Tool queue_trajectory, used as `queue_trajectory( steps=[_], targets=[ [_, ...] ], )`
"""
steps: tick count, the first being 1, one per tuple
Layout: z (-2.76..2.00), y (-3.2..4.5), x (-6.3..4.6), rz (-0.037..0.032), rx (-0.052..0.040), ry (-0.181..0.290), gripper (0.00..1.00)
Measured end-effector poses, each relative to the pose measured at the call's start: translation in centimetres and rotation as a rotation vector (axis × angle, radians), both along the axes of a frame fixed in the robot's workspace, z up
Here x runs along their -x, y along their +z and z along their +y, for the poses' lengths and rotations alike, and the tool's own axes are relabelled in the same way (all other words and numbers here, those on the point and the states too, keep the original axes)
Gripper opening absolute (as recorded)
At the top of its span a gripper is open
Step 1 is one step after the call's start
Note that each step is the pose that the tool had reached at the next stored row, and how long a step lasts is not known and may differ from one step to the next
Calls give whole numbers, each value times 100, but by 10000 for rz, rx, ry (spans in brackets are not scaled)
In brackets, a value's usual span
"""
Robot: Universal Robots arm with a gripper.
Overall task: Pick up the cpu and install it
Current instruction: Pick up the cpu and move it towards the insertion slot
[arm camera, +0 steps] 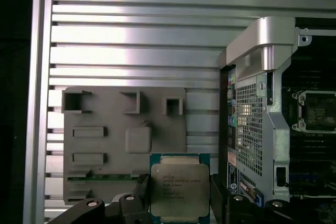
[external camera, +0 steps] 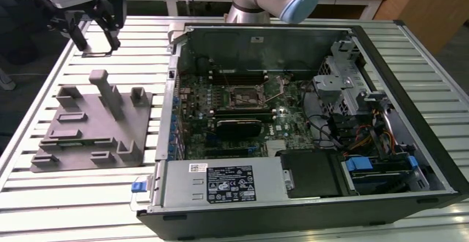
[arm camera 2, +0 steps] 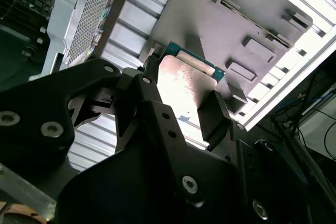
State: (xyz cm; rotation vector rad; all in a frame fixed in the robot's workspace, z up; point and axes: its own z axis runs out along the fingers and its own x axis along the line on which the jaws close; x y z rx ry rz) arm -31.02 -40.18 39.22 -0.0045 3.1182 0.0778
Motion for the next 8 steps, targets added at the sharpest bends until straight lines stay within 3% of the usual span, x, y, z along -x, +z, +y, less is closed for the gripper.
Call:
queue_trajectory(
  steps=[8],
  targets=[
    [0, 0, -134, 0, 0, 0, 54]
  ],
)
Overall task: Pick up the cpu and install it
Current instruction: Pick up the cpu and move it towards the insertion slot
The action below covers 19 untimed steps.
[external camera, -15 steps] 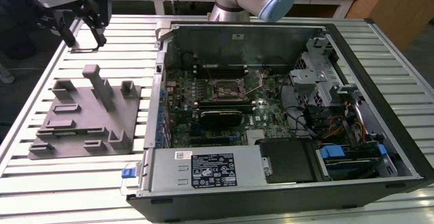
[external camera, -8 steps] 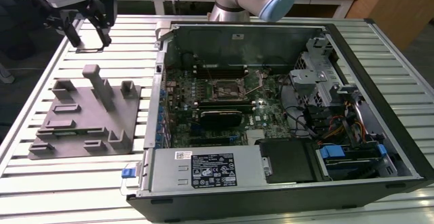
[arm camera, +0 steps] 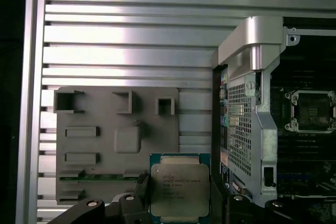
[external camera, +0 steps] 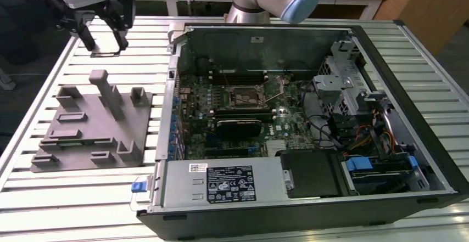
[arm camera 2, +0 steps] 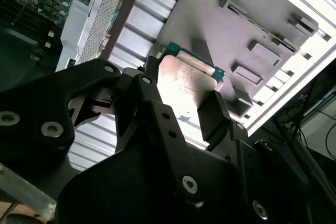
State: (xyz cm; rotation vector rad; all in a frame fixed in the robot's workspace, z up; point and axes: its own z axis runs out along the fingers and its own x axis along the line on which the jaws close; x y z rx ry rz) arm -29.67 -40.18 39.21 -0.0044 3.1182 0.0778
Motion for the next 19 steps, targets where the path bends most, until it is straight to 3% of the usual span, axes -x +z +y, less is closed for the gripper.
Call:
queue_trajectory(
  steps=[19],
  targets=[
    [0, 0, -350, 0, 0, 0, 54]
  ],
)
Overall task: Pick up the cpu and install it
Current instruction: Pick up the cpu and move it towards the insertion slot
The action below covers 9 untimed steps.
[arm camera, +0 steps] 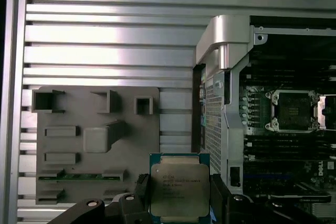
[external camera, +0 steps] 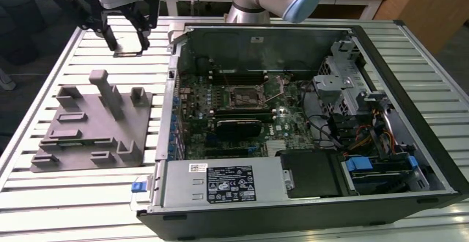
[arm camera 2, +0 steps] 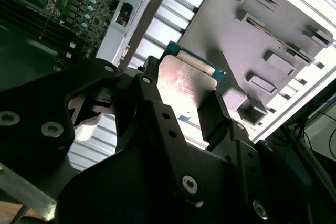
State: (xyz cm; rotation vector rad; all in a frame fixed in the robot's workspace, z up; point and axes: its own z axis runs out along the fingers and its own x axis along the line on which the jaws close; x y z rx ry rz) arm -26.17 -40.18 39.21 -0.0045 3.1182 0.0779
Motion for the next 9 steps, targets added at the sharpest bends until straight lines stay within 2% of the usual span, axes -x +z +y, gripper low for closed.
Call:
queue_trajectory(
  steps=[9],
  targets=[
    [0, 1, -144, 1, 1, 0, 54]
  ],
)
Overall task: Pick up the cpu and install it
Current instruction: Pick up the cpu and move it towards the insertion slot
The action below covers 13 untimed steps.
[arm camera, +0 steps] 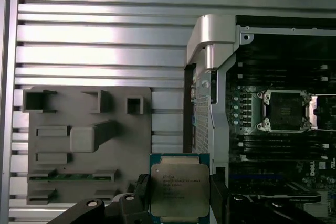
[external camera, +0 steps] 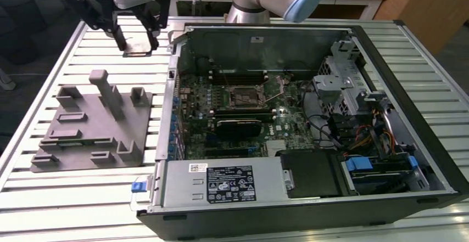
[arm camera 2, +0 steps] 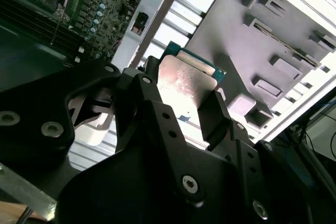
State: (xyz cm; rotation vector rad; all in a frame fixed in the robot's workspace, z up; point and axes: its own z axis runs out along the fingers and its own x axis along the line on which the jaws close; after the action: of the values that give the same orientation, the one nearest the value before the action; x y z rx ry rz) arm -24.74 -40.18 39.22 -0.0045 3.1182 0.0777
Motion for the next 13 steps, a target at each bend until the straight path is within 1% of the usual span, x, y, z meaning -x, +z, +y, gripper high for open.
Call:
queue_trajectory(
  steps=[13],
  targets=[
    [0, -1, -117, -1, -1, 0, 54]
  ],
)
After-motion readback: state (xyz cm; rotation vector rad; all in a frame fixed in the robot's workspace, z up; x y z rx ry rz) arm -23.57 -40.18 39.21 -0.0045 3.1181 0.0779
